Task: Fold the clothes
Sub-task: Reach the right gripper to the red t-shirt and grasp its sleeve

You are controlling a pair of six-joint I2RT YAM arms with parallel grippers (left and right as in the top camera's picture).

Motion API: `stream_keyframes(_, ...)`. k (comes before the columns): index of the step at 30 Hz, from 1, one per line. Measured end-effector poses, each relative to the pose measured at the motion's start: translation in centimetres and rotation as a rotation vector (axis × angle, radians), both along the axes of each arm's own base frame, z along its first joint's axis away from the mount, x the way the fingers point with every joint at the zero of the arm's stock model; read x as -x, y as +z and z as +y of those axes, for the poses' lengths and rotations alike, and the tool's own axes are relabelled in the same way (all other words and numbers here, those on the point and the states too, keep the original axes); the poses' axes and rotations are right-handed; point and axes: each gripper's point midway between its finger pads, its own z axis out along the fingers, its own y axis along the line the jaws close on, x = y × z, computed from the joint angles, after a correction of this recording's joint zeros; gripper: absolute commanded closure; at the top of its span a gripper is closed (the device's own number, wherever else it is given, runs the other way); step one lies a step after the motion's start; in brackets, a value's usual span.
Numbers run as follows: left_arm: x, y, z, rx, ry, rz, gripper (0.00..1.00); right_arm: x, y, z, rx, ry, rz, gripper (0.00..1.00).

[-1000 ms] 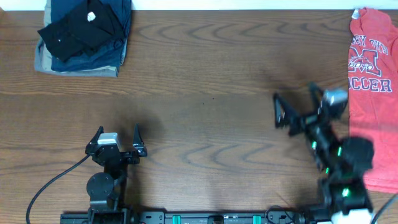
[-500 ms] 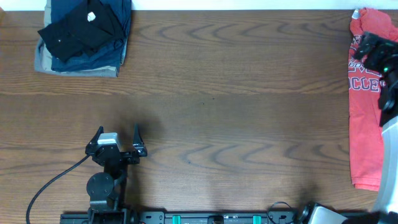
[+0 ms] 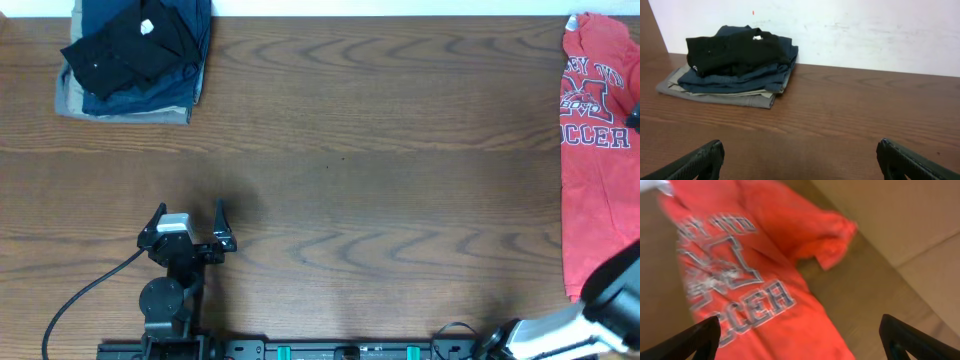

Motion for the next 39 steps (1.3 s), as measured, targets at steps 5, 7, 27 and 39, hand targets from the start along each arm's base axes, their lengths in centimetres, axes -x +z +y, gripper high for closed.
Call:
stream_keyframes(5,0.0,0.0,0.0,0.0,0.0,0.0,0.02,-0.3,-1.9,-3.7,0.032,-0.054,0.119,0.01)
stream_keyframes(7,0.0,0.0,0.0,0.0,0.0,0.0,0.02,-0.6,-2.2,-5.5,0.06,-0.081,0.14,0.01)
stream_keyframes(27,0.0,0.0,0.0,0.0,0.0,0.0,0.02,-0.4,-12.1,-12.4,-0.093,-0.209,0.01,0.01)
stream_keyframes(39,0.0,0.0,0.0,0.0,0.0,0.0,0.02,-3.3,-14.1,-12.8,-0.161,-0.18,-0.163,0.02)
